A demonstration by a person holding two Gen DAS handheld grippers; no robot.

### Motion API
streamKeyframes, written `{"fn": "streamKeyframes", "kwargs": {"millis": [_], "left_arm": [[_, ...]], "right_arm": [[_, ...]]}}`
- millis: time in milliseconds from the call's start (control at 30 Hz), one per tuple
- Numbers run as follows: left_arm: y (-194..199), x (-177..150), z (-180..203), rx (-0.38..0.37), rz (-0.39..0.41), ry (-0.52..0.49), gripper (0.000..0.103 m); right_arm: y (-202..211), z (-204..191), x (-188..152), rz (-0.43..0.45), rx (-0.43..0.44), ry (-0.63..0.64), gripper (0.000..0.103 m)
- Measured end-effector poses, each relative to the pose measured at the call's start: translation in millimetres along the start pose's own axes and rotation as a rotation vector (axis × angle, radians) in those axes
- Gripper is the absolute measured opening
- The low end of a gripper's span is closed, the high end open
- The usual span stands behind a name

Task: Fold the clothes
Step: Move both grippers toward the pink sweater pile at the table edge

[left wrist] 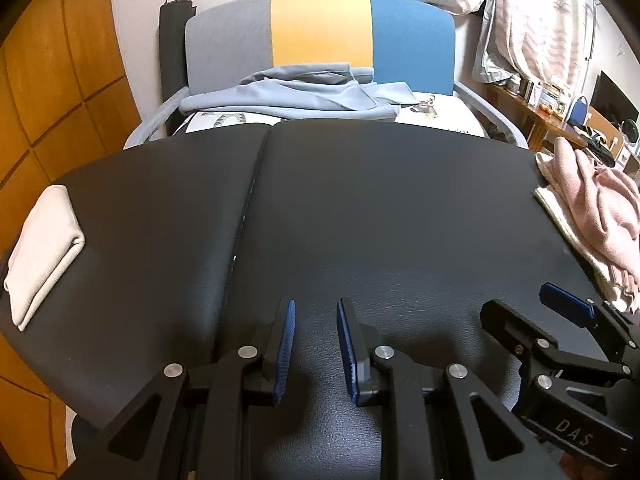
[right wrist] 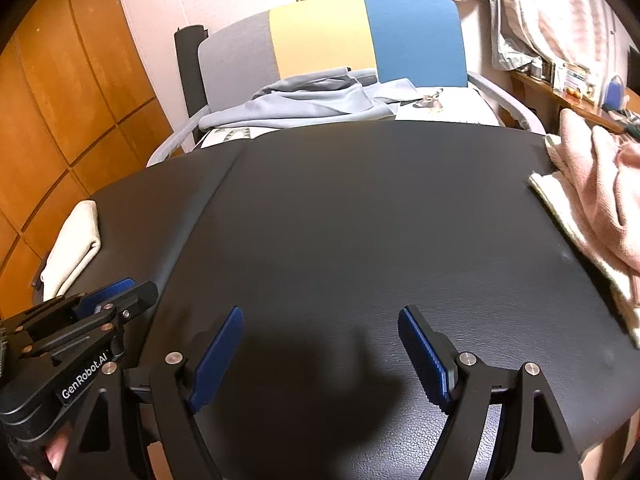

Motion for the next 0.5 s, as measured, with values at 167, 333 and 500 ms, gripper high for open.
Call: {"fn": "streamKeyframes", "kwargs": {"millis": [167, 333, 500], "left_arm": [[-4, -4, 3, 0.011, -0.008, -0.009, 0.021], [-8, -7, 5, 0.023, -0.016, -0.019, 0.022], [-14, -11, 11, 0.03, -0.028, -0.029, 0.021]], "right_arm": [[0, 0, -6, 0.004, -0.005, -0.011, 0.081], [-2, 2, -11, 0.004, -0.006, -0.024, 0.081], [-8, 16, -14, -0.017, -0.001, -0.046, 0.081]]}}
Point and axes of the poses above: each gripper's, at about its wrist camera, not at the fingertips, and y roughly against the way its jaws point, z to its right, x to its top, the point moved 4 cm from there along -y, roughly the way its jaws point, and after that the axes turned 12 degrees about y, right-handed, at the moved point
